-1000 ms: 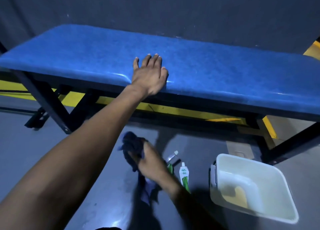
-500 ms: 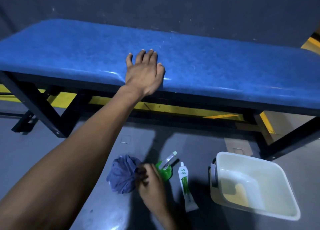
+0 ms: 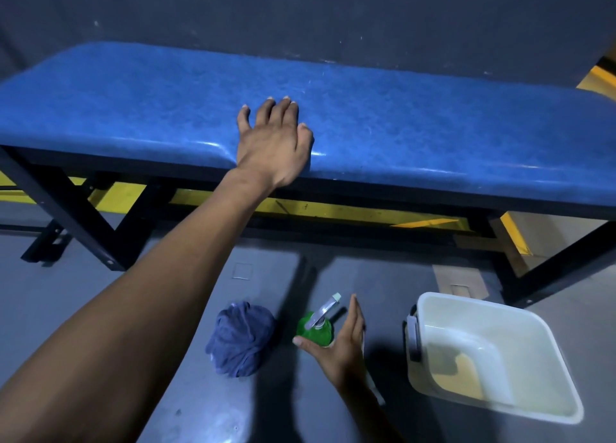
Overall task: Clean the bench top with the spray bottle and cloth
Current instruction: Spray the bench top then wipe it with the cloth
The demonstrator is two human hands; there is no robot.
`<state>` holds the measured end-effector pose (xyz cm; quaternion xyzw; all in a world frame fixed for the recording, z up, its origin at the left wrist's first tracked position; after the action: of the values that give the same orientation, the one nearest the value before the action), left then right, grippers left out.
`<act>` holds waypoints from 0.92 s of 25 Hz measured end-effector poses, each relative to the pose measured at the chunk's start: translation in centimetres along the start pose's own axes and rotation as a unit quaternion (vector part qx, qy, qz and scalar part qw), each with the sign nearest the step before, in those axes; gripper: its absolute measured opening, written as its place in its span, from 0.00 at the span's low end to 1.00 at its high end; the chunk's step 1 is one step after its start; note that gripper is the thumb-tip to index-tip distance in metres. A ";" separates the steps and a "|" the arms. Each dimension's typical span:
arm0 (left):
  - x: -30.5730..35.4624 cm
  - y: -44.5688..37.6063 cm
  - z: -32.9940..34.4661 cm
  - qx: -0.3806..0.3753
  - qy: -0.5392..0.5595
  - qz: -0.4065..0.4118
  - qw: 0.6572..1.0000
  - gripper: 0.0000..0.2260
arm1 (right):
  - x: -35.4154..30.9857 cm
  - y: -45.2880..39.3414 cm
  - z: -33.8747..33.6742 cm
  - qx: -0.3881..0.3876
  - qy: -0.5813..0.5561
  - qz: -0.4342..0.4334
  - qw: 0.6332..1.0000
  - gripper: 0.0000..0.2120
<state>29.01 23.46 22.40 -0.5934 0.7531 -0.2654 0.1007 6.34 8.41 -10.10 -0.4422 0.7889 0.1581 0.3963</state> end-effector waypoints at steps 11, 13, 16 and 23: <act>0.1 0.0 -0.1 0.009 0.003 0.002 1.000 0.30 | 0.3 -1.9 3.6 0.033 0.027 0.010 0.999 0.31; 0.1 0.1 0.0 0.008 0.004 0.005 1.000 0.29 | -1.2 -2.2 2.1 0.046 0.048 -0.016 0.998 0.25; 0.2 0.1 -0.1 0.008 0.006 0.004 1.000 0.30 | -5.1 -2.6 -2.6 0.070 0.018 -0.067 0.995 0.18; 0.2 0.3 -0.3 -0.004 0.003 -0.003 1.000 0.32 | -13.1 -3.0 -16.7 0.008 -0.264 0.017 0.964 0.25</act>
<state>28.54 23.38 22.57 -0.5952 0.7527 -0.2647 0.0954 4.54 4.26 10.84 -0.3680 0.6649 0.2700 0.5913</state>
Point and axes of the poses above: each hand's wrist, its own y-axis away from the middle knuckle, its own z-axis out of the palm, x = y × z, the point moved 9 cm from there along -y, towards the middle knuckle, and after that the axes turned 14 degrees about x, right-handed, at the moved point
